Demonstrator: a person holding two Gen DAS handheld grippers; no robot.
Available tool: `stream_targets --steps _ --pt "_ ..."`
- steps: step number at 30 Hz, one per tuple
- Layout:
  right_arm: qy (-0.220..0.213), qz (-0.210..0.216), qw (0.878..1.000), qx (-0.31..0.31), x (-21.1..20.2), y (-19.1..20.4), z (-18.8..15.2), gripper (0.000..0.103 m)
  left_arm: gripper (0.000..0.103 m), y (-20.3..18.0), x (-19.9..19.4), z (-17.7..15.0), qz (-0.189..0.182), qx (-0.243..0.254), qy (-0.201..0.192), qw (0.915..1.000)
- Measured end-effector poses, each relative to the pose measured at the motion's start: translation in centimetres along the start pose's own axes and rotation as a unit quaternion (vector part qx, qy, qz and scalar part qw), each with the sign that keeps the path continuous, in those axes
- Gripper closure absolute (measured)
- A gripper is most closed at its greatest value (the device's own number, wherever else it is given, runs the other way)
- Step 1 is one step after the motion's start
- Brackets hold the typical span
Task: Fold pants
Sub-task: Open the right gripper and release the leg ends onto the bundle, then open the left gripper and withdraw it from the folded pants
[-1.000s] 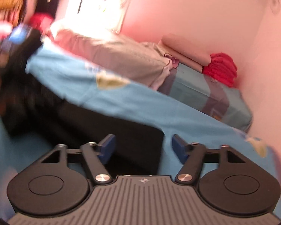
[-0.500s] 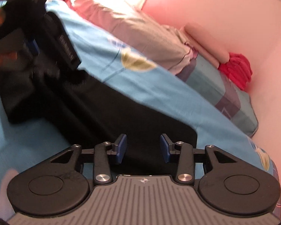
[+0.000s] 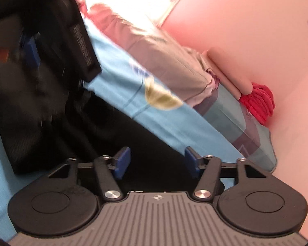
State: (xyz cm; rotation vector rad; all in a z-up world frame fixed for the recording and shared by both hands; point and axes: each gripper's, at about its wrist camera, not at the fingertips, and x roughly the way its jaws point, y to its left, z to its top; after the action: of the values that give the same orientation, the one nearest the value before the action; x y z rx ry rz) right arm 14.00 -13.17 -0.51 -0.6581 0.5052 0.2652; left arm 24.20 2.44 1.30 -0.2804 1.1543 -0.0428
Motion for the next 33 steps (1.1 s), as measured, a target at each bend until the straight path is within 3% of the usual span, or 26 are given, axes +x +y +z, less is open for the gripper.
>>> stream_targets --steps 3,5,7,9,11,14,17,21,24,28,33 --pt "0.045 0.041 0.998 -0.001 2.4 0.7 0.2 0.036 0.0 0.9 0.3 0.5 -0.087 -0.01 0.04 0.9954" --pt "0.049 0.035 0.998 -0.001 3.0 0.8 0.1 0.035 0.0 1.8 0.3 0.6 -0.144 -0.01 0.06 0.9877" --pt "0.048 0.033 0.998 0.009 2.8 0.3 0.8 0.035 0.0 3.0 -0.4 0.4 -0.169 -0.007 0.059 0.9838" --pt "0.037 0.026 0.999 0.024 2.9 -0.4 1.2 0.035 0.0 4.1 -1.3 -0.1 -0.169 0.014 0.046 0.9845" --pt "0.039 0.029 0.998 0.046 3.6 -0.7 1.6 0.032 0.0 5.3 -2.0 -0.7 -0.137 0.02 0.028 0.9899" --pt "0.084 0.051 0.994 0.051 5.6 -0.1 1.3 0.033 0.0 6.9 -2.5 -1.6 -0.028 0.012 -0.007 0.9995" --pt "0.075 0.032 0.996 0.045 4.5 0.3 2.2 0.032 0.0 8.3 -2.3 -2.1 0.067 -0.003 -0.014 0.9977" --pt "0.052 -0.003 0.998 0.036 3.0 0.7 3.3 0.031 0.0 10.7 -2.4 -2.3 0.088 -0.038 -0.017 0.9953" --pt "0.022 0.003 0.999 0.033 2.1 1.7 5.1 0.031 0.0 12.3 -3.1 -2.6 0.102 -0.055 -0.023 0.993" --pt "-0.029 0.046 0.998 0.015 0.4 5.2 8.2 0.024 0.0 14.6 -4.3 -3.3 0.125 -0.082 -0.028 0.9884" --pt "-0.051 0.117 0.992 -0.024 0.2 11.6 11.2 0.023 0.0 19.7 -6.1 -4.8 0.152 -0.14 -0.035 0.9777"
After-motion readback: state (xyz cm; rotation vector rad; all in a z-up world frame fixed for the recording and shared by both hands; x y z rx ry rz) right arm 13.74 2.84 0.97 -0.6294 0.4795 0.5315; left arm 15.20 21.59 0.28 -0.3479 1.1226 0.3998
